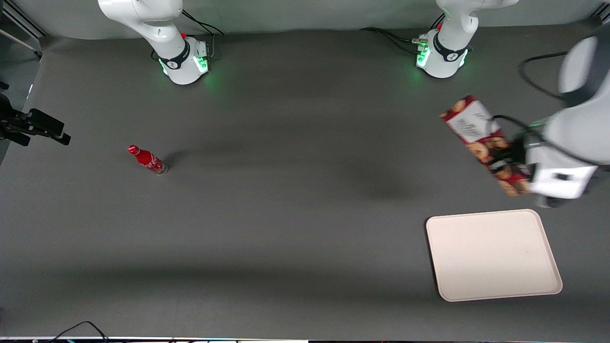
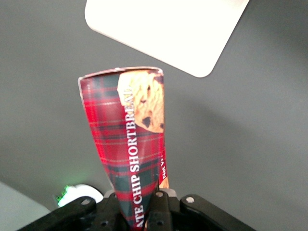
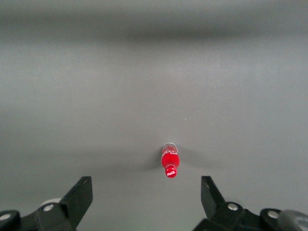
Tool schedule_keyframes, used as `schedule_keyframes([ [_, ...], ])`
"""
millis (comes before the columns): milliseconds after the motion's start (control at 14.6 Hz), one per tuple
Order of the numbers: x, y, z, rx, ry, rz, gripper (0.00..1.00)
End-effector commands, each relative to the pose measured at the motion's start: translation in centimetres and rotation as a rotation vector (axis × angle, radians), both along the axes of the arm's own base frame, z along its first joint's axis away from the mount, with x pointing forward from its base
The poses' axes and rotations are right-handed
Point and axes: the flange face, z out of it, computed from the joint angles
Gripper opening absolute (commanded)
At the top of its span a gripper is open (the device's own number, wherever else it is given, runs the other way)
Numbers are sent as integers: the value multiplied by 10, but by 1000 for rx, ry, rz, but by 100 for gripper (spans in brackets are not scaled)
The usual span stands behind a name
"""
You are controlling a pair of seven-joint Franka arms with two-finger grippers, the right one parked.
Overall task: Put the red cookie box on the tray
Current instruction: 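Lift the held cookie box and carry it toward the white tray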
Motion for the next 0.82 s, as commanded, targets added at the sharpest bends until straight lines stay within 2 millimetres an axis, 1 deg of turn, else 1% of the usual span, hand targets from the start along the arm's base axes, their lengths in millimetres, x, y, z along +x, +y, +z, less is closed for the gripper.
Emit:
schedule_keyframes([
  [0,10,76,9,-54,0,-179,0],
  [69,15,104,0,-75,12,-235,0],
  [137,26,139,-19,-83,12,-298,0],
  [206,52,178,-64,-71,3,-393,0],
  [275,66,195,-89,-59,-8,-441,0],
  [412,89,220,-143,-42,-26,-487,0],
  [480,101,232,-172,-55,-63,-494,0],
  [618,115,244,-223,-52,-93,-511,0],
  [755,127,249,-270,-28,-127,-521,0],
])
